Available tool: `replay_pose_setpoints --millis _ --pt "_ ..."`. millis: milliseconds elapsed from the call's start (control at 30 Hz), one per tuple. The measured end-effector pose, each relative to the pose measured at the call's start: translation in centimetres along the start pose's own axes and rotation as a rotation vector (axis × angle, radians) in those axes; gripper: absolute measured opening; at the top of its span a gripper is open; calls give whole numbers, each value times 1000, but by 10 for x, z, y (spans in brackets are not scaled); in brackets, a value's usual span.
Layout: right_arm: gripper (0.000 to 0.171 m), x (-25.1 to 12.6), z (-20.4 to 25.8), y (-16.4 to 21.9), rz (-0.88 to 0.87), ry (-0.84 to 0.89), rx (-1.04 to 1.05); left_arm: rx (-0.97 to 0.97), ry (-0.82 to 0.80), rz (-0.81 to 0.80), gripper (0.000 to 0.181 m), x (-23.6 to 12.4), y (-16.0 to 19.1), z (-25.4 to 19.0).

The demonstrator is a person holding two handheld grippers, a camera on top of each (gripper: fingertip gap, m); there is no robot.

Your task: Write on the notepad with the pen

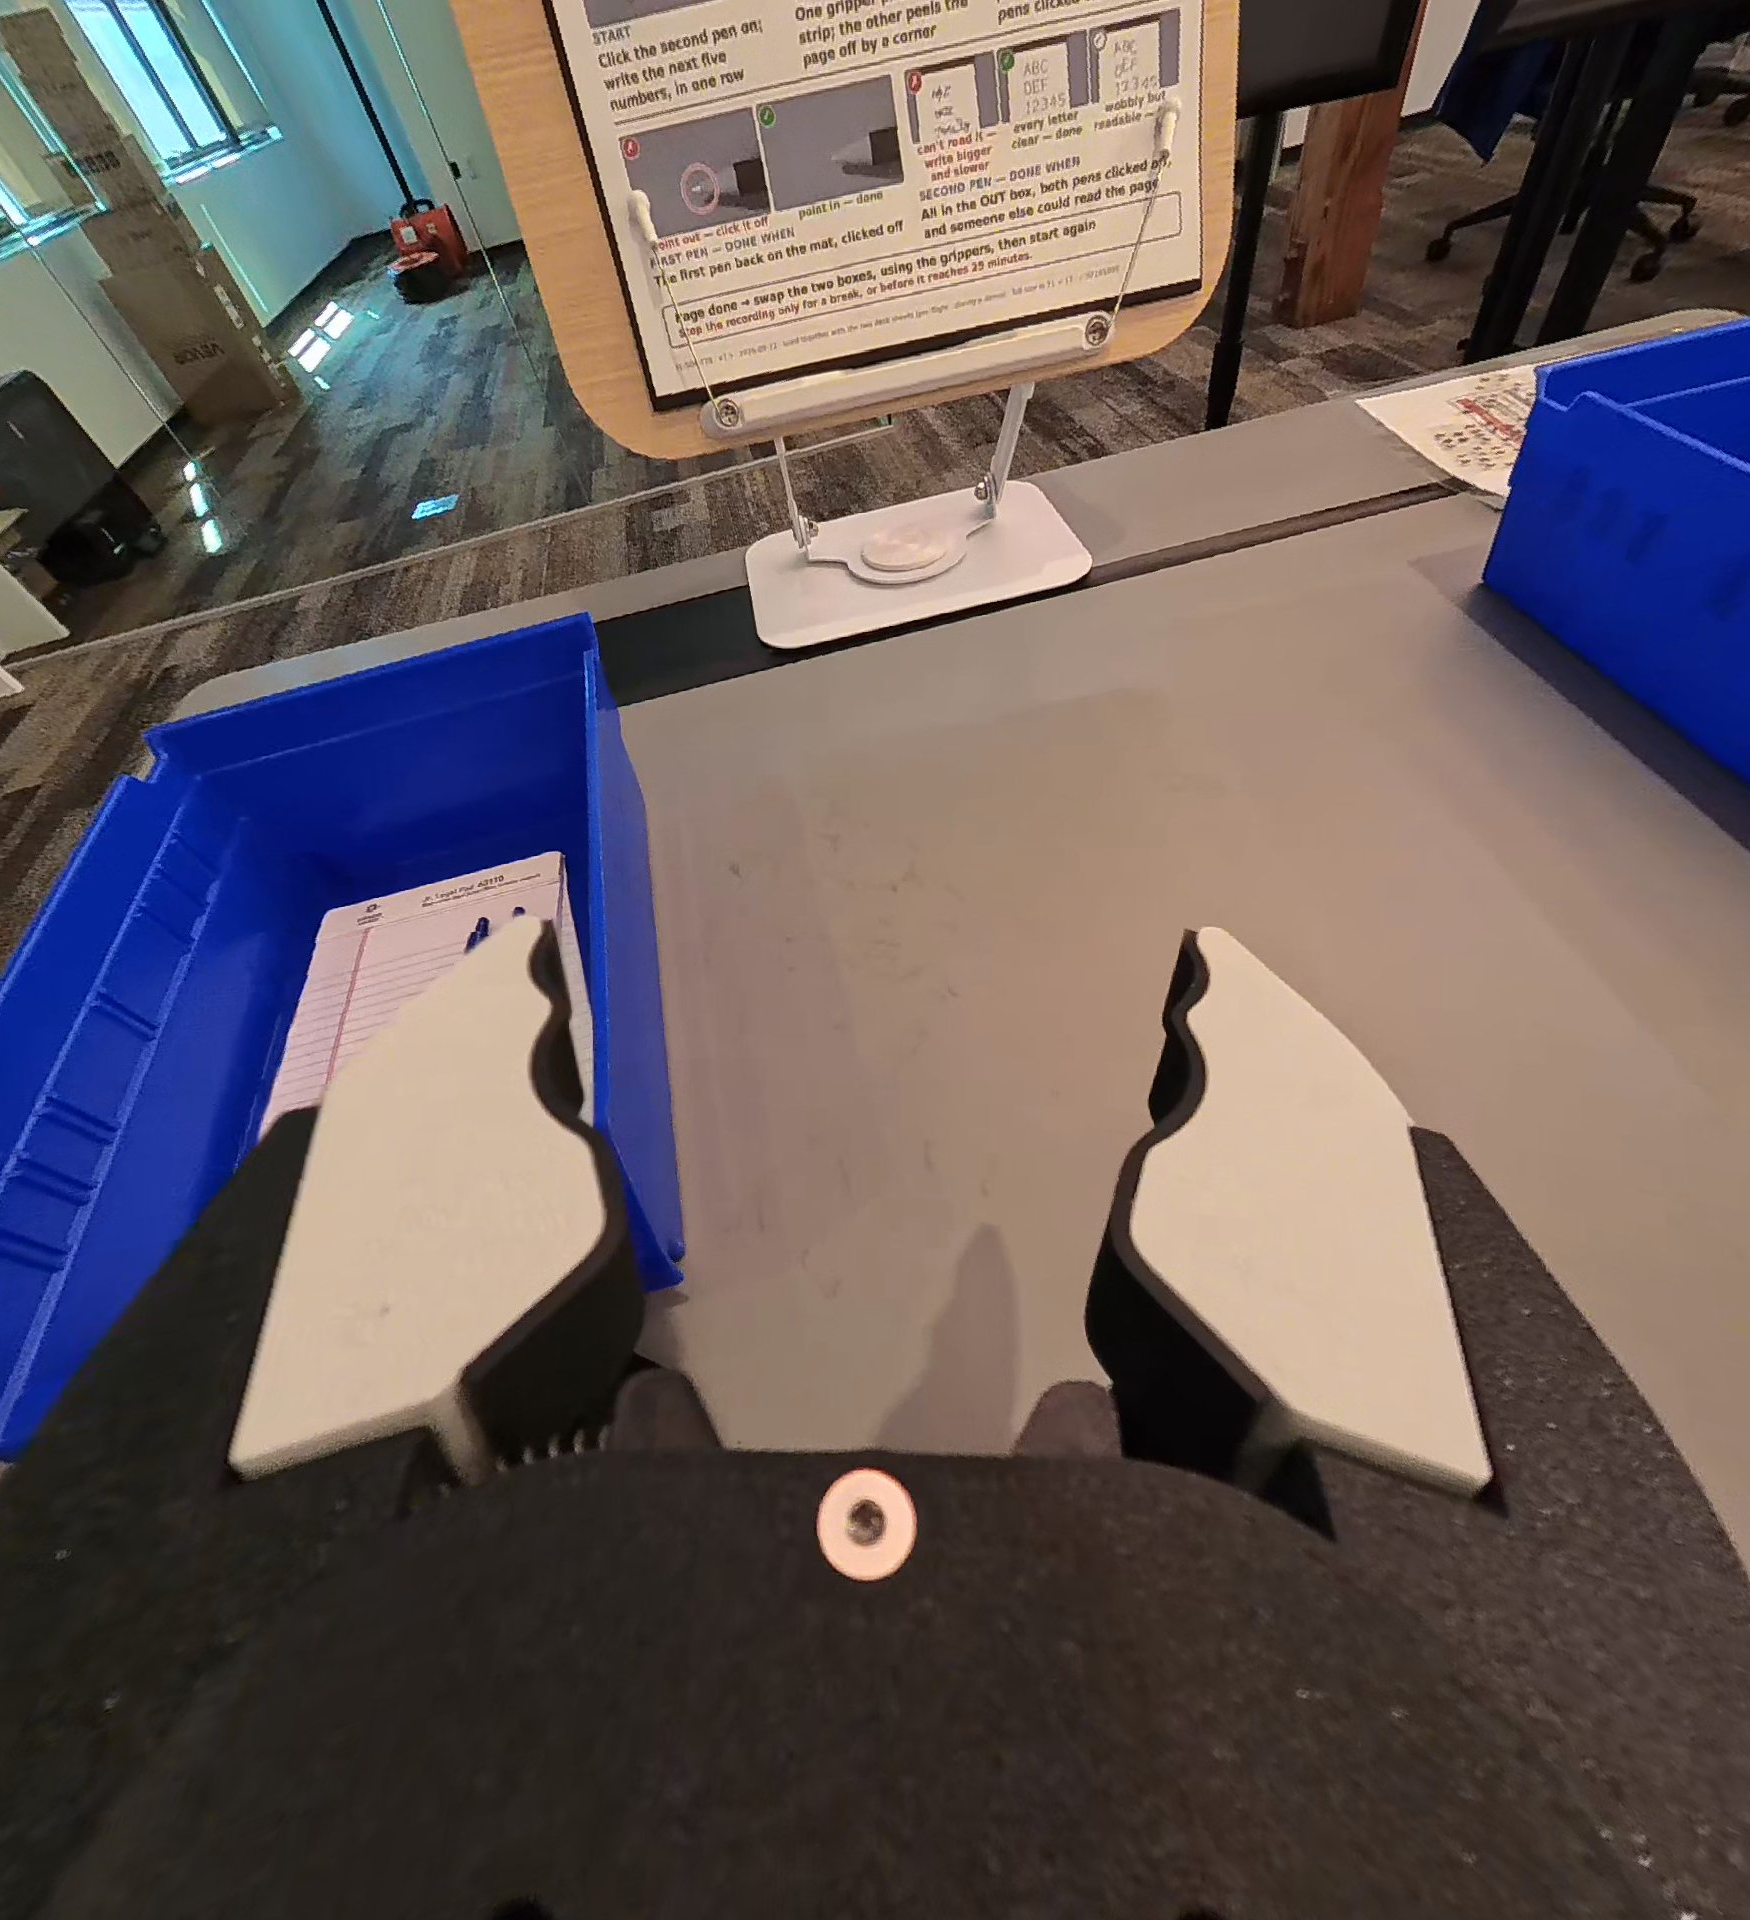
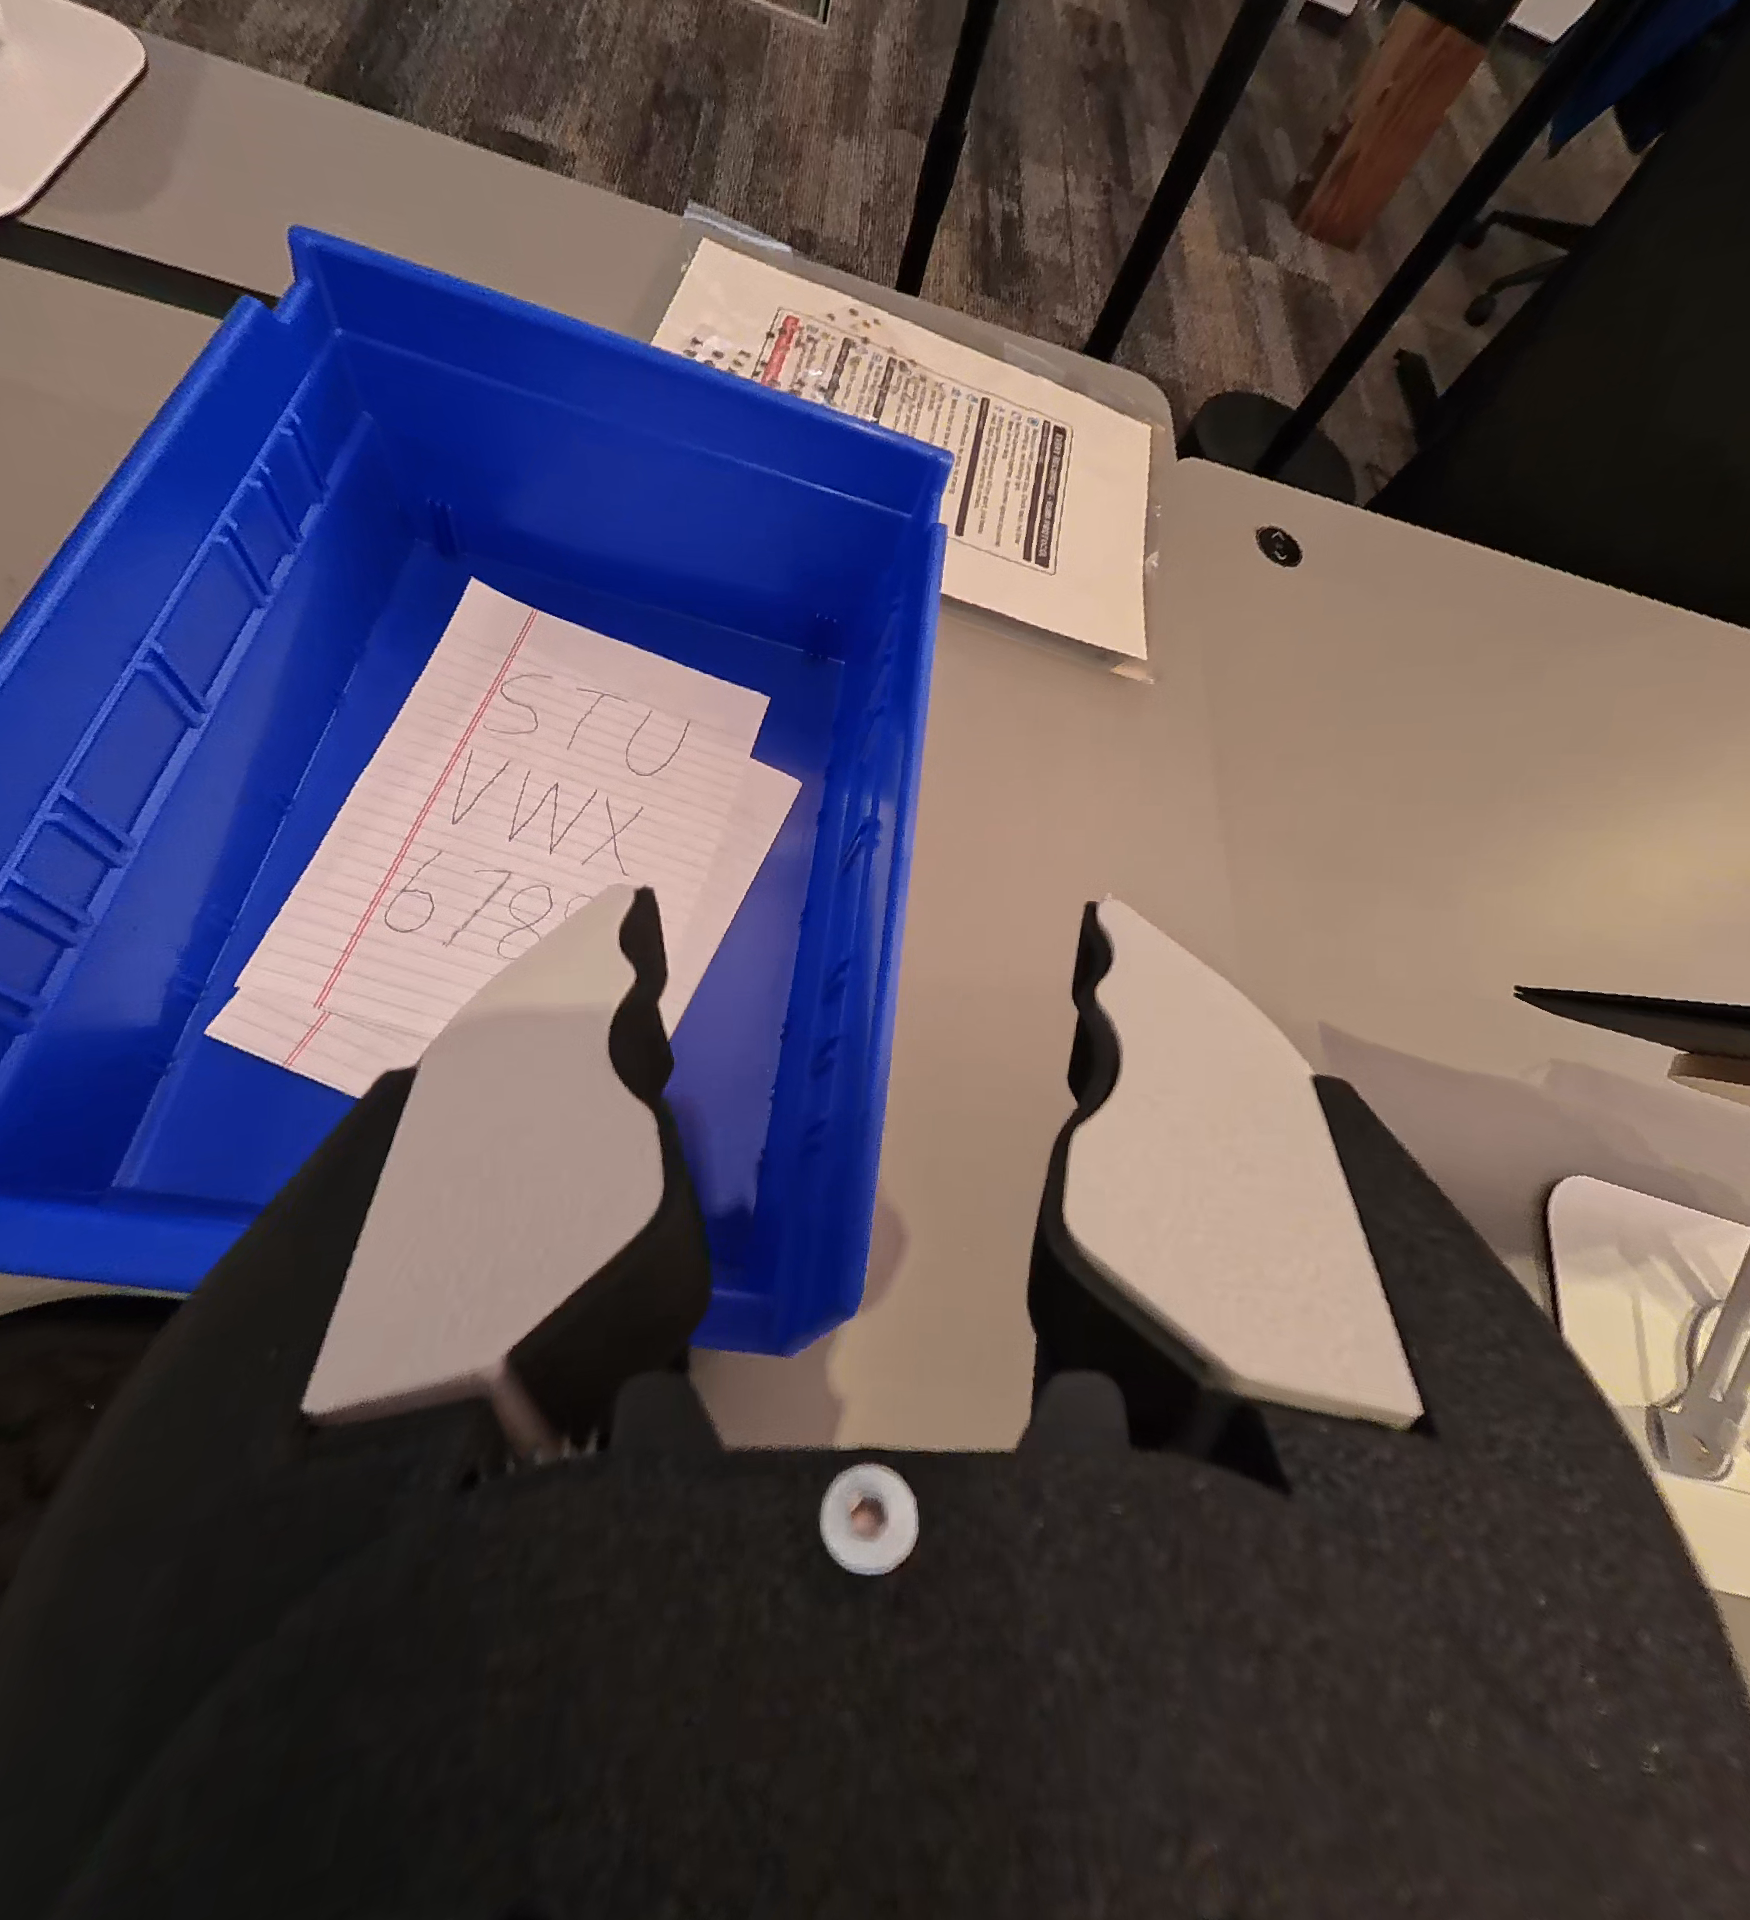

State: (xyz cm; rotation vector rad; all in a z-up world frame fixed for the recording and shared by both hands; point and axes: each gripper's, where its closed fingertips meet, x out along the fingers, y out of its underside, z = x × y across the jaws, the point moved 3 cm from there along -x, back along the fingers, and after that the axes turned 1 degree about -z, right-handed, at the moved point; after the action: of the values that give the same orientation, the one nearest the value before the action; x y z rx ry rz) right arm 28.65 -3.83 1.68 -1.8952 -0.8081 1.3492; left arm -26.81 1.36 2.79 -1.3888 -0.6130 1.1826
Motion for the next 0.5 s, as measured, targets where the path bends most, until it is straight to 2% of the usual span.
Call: replay_pose_setpoints --millis 500 --pt "81 -2 0 1 -9 4 7 20 -24 -17 130 -4 -2 -1"
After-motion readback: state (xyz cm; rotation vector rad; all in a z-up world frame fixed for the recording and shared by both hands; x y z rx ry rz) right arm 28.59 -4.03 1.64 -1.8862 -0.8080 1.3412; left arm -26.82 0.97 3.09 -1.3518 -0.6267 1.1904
